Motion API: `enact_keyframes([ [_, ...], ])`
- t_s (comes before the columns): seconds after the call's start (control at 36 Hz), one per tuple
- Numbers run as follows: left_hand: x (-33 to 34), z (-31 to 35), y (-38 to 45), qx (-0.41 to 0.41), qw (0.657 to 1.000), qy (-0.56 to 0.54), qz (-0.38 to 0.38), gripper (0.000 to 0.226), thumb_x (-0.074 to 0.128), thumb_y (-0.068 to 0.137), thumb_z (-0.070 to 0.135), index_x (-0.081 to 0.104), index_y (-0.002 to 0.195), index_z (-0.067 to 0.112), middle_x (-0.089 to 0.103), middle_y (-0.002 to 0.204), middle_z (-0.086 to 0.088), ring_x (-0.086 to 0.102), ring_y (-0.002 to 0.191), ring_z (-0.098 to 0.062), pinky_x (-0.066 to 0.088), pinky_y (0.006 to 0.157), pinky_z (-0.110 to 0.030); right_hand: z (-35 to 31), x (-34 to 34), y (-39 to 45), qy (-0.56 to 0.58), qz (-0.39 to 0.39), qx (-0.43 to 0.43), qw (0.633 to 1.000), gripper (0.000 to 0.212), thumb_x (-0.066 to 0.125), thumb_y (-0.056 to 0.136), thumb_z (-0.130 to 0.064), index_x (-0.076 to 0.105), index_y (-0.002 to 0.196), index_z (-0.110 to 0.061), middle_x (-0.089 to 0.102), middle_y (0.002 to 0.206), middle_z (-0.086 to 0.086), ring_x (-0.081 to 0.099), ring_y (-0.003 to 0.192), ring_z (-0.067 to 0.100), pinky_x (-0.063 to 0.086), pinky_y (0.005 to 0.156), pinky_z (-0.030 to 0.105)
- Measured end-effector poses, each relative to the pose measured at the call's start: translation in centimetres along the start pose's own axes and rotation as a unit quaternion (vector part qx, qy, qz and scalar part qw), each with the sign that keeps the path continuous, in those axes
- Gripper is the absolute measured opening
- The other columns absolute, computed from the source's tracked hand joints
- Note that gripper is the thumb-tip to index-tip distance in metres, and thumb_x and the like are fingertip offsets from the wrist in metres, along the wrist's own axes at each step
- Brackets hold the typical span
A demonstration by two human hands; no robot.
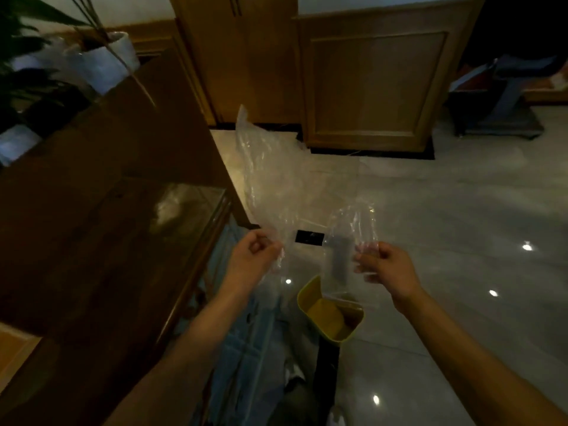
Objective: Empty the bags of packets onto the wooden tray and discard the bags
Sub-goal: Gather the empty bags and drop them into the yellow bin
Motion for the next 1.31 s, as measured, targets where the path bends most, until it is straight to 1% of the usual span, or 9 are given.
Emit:
enact_keyframes([
  [0.11,1.9,-3.1,1.2,-0.048,0.998,-0.024,-0.02,0.016,0.068,0.085,0.002,0.064,0.101,0.004,0.07,0.089,-0.007,0.068,0.076,-0.013,0.053,0.057,-0.016,1.2,-1.9,0.4,-0.013,0.049,0.019,0.999,0.013,0.067,0.089,-0.012,0.07,0.101,-0.014,0.073,0.094,0.01,0.07,0.084,0.024,0.052,0.059,0.024],
  [0.19,2.9,-5.6,2.4,-0.092,0.995,-0.008,-0.049,0.013,0.071,0.086,0.012,0.067,0.097,0.011,0.073,0.092,-0.003,0.07,0.083,-0.014,0.053,0.06,-0.018,1.9,-3.0,0.9,-0.024,0.089,0.02,0.996,0.013,0.07,0.087,-0.014,0.071,0.098,-0.02,0.075,0.089,0.005,0.071,0.078,0.021,0.054,0.058,0.024],
  [0.36,4.4,-10.1,5.1,-0.135,0.988,-0.039,-0.062,0.018,0.066,0.085,-0.005,0.061,0.084,0.012,0.072,0.067,0.003,0.066,0.062,-0.009,0.054,0.055,-0.016,4.2,-3.9,2.5,-0.018,0.132,0.066,0.989,0.016,0.073,0.083,-0.012,0.073,0.098,-0.018,0.076,0.077,0.001,0.071,0.066,0.015,0.052,0.054,0.021],
  [0.53,4.6,-14.7,7.0,-0.191,0.978,-0.007,-0.079,0.015,0.068,0.086,0.0,0.059,0.09,0.011,0.069,0.079,-0.009,0.065,0.066,-0.02,0.053,0.06,-0.032,6.6,-3.2,4.1,-0.009,0.15,0.093,0.984,0.014,0.069,0.086,-0.005,0.072,0.1,-0.009,0.073,0.079,0.011,0.067,0.067,0.018,0.051,0.055,0.023],
  [0.81,6.2,-21.1,7.2,-0.315,0.946,-0.031,-0.071,0.013,0.062,0.09,-0.001,0.06,0.102,0.001,0.065,0.082,-0.022,0.058,0.06,-0.026,0.047,0.05,-0.028,12.9,-1.5,6.6,-0.03,0.166,0.161,0.972,0.022,0.063,0.088,0.004,0.072,0.106,-0.006,0.072,0.097,0.017,0.066,0.085,0.027,0.054,0.079,0.043],
  [0.94,7.3,-25.3,6.8,-0.357,0.931,-0.03,-0.07,0.008,0.064,0.089,0.001,0.064,0.093,0.008,0.071,0.084,-0.013,0.065,0.071,-0.027,0.048,0.059,-0.029,17.0,-1.2,8.7,-0.077,0.162,0.185,0.966,0.021,0.067,0.087,-0.003,0.073,0.106,-0.011,0.074,0.097,0.01,0.068,0.081,0.021,0.051,0.066,0.027],
  [1.06,8.4,-29.5,6.7,-0.378,0.923,-0.005,-0.075,0.014,0.069,0.085,0.004,0.067,0.093,0.015,0.074,0.064,0.007,0.069,0.055,-0.007,0.05,0.046,-0.018,21.2,-1.7,10.6,-0.109,0.153,0.222,0.957,0.022,0.061,0.092,-0.008,0.071,0.111,-0.015,0.071,0.095,0.002,0.066,0.083,0.016,0.053,0.065,0.024],
  [1.19,9.6,-35.5,5.7,-0.429,0.902,0.006,-0.057,0.018,0.067,0.084,-0.006,0.067,0.088,0.011,0.073,0.073,-0.013,0.067,0.063,-0.028,0.054,0.057,-0.035,27.1,-2.3,12.9,-0.164,0.123,0.256,0.945,0.023,0.06,0.093,-0.012,0.07,0.114,-0.017,0.071,0.09,0.005,0.068,0.078,0.021,0.058,0.071,0.035],
  [1.31,10.9,-40.0,5.1,-0.445,0.89,0.066,-0.071,0.022,0.069,0.083,-0.001,0.072,0.076,0.019,0.073,0.083,-0.016,0.065,0.075,-0.028,0.05,0.07,-0.04,32.3,-2.7,14.4,-0.215,0.089,0.271,0.934,0.024,0.06,0.092,-0.015,0.07,0.113,-0.023,0.07,0.088,0.002,0.066,0.076,0.019,0.058,0.077,0.04],
])
Point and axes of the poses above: each hand's wrist, its own y-axis towards the middle knuckle, its own x-axis out of the palm, z = x × y, the point moved 6 cm from there along y, towards the middle knuckle
